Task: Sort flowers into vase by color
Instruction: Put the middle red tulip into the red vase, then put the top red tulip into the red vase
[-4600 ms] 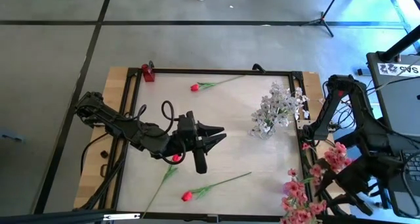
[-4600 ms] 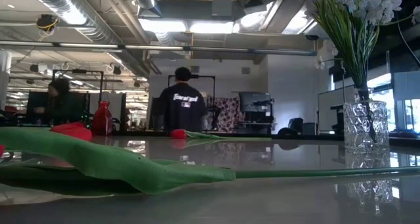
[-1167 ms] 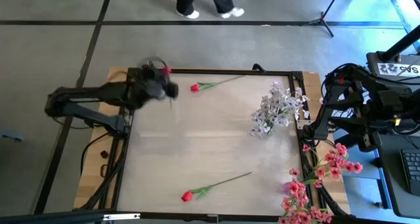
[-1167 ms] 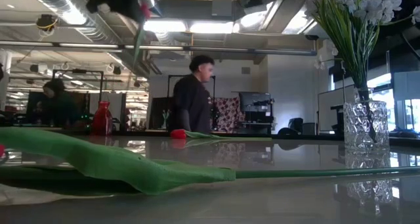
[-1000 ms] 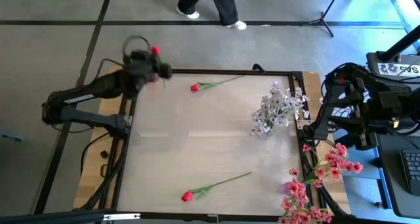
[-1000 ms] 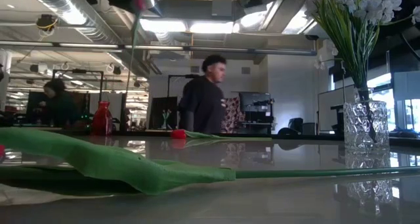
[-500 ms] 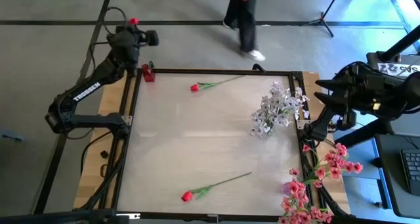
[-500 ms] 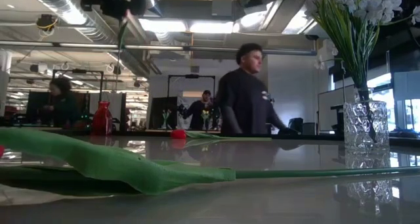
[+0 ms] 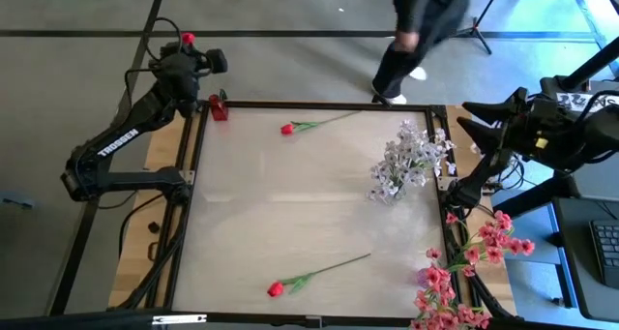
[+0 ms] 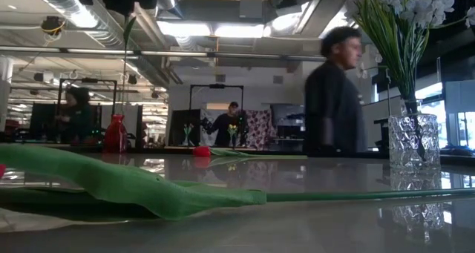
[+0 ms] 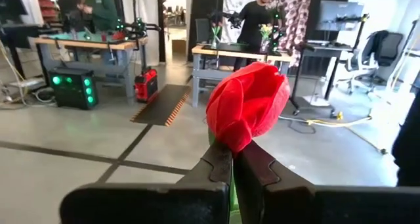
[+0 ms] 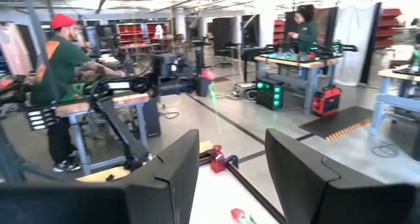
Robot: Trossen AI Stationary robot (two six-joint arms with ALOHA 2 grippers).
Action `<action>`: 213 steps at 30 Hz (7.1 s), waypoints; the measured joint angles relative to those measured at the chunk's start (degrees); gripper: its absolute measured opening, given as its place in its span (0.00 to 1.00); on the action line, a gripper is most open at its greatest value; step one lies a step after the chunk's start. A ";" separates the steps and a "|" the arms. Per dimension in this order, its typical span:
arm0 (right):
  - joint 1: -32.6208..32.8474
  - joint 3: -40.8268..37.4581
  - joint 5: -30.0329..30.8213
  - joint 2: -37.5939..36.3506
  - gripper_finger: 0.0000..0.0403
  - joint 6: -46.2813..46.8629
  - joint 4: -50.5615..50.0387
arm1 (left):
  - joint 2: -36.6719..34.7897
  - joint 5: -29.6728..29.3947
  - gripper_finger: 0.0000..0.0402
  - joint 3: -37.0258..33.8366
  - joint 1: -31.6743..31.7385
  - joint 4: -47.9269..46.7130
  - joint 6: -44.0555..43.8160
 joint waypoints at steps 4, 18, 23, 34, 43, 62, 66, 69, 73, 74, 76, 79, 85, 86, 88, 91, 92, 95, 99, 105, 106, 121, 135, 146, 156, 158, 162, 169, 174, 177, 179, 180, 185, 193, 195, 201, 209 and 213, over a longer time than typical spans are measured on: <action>-2.28 0.00 -0.54 -0.03 0.43 0.00 0.14 | -0.28 -0.33 0.00 0.01 0.00 -1.30 0.09; -5.34 0.02 -4.02 0.00 0.43 0.02 0.16 | 0.70 3.03 0.00 0.01 4.16 -10.66 -11.84; -5.34 0.02 -3.98 0.00 0.43 1.44 0.18 | 1.94 4.71 0.06 0.01 6.72 -18.09 -21.17; -5.34 0.02 -3.96 0.01 0.43 1.51 0.18 | 2.83 14.58 0.25 0.01 10.15 -32.40 -27.83; -5.29 0.04 -3.98 0.02 0.43 1.51 0.18 | 2.78 31.03 0.35 0.01 13.38 -44.11 -29.89; -5.29 0.04 -3.88 -0.02 0.43 2.16 0.18 | 2.59 40.51 0.37 2.69 13.33 -54.46 -27.83; -5.29 0.04 -3.52 -0.39 0.43 2.14 0.18 | 2.50 41.96 0.37 9.02 13.33 -63.45 -26.70; -5.29 0.04 -3.50 -0.69 0.43 1.96 0.18 | 2.43 46.24 0.37 13.19 13.33 -69.90 -26.81; -5.29 0.07 -3.43 -1.19 0.43 1.42 0.18 | 2.03 56.34 0.37 14.65 11.74 -73.59 -27.36; -5.29 0.07 -3.43 -1.26 0.43 1.35 0.18 | 1.87 57.76 0.37 14.40 10.43 -73.12 -27.86; -5.29 0.07 -3.43 -1.53 0.43 1.29 0.16 | 1.90 58.66 0.37 13.61 6.36 -72.41 -29.30; -5.31 0.07 -3.39 -1.66 0.43 1.16 0.16 | 2.08 57.18 0.37 11.25 -1.20 -67.71 -32.88; -5.29 0.07 -3.42 -1.95 0.43 1.04 0.14 | 3.60 52.69 0.37 2.97 -14.53 -47.57 -40.06; -5.29 0.07 -3.43 -2.08 0.43 1.03 0.13 | 4.39 50.25 0.37 1.25 -16.62 -44.12 -41.35; -5.29 0.07 -3.41 -2.22 0.43 1.04 0.14 | 6.71 44.90 0.37 -1.17 -20.35 -38.79 -44.20; -5.29 0.07 -3.41 -2.25 0.43 1.03 0.16 | 11.92 39.37 0.37 -3.14 -24.38 -33.73 -47.26; -5.29 0.07 -3.41 -2.23 0.43 1.03 0.14 | 14.02 38.22 0.37 -3.22 -25.39 -32.46 -48.40; -5.29 0.05 -3.41 -2.23 0.43 1.03 0.14 | 19.79 36.10 0.37 -3.22 -26.93 -28.24 -51.89; -5.29 0.07 -3.41 -2.25 0.43 1.03 0.14 | 27.20 33.69 0.37 -3.22 -26.76 -21.17 -61.23; -5.29 0.06 -3.41 -2.23 0.43 1.02 0.14 | 36.63 33.52 0.37 -3.20 -25.89 -9.55 -73.43; -5.29 0.06 -3.41 -2.24 0.43 1.03 0.14 | 37.66 33.22 0.37 -3.20 -25.48 -8.63 -76.51; -5.29 0.04 -3.36 -2.94 0.43 1.27 0.16 | 51.26 33.12 0.37 -3.14 -15.71 7.61 -116.17; -5.29 0.04 -2.40 -3.04 0.43 1.42 0.23 | 55.03 36.37 0.36 -2.96 -10.50 9.79 -129.64; -5.29 0.04 -2.47 -2.99 0.43 1.80 0.42 | 54.30 39.77 0.07 -2.96 -11.00 7.07 -126.29; -5.29 0.00 -2.51 -2.11 0.43 3.10 0.12 | 40.72 41.12 0.02 -3.31 -19.31 -19.08 -115.05; -5.29 0.00 -2.51 -1.97 0.43 3.04 0.12 | 36.45 41.20 0.02 -3.31 -22.04 -24.50 -113.68; -5.29 0.00 -2.49 -1.99 0.43 3.02 0.13 | 28.26 40.36 0.02 -3.27 -26.35 -34.37 -111.26; -5.29 0.00 -2.43 -2.37 0.43 2.83 0.12 | 21.46 47.13 0.02 -3.22 -27.32 -52.39 -98.02; -5.29 0.00 -2.40 -2.51 0.43 2.78 0.11 | 20.65 51.26 0.02 -3.22 -23.61 -50.77 -88.73; -5.29 0.00 -2.40 -2.49 0.43 2.78 0.09 | 21.05 52.41 0.03 -3.51 -21.51 -47.76 -83.69; -5.29 0.00 -2.45 -2.49 0.43 2.78 0.09 | 21.14 54.19 0.03 -4.83 -19.74 -44.29 -80.87; -5.29 0.00 -2.57 -2.49 0.43 2.78 0.09 | 21.16 55.40 0.04 -5.81 -19.01 -42.53 -79.93; -5.29 0.00 -5.47 -2.49 0.43 2.77 -0.79 | 21.16 62.80 0.14 -13.39 -15.07 -29.67 -77.35; -5.29 0.02 -7.04 -2.49 0.43 2.74 -3.05 | 21.18 59.88 0.29 -19.66 -14.64 -21.59 -82.31; -5.29 0.02 -7.04 -2.49 0.43 2.75 -3.48 | 21.18 58.15 0.31 -19.65 -16.86 -20.27 -84.52; -5.29 0.02 -7.04 -2.51 0.43 2.75 -4.33 | 21.51 53.71 0.34 -19.62 -21.94 -22.18 -92.28; -5.29 0.04 -7.04 -3.08 0.43 2.75 -5.04 | 21.90 58.11 0.34 -19.20 -20.07 -25.00 -93.58; -5.29 0.07 -7.35 -3.04 0.43 2.84 -5.98 | 21.84 56.87 0.34 -17.61 -25.90 -24.05 -101.02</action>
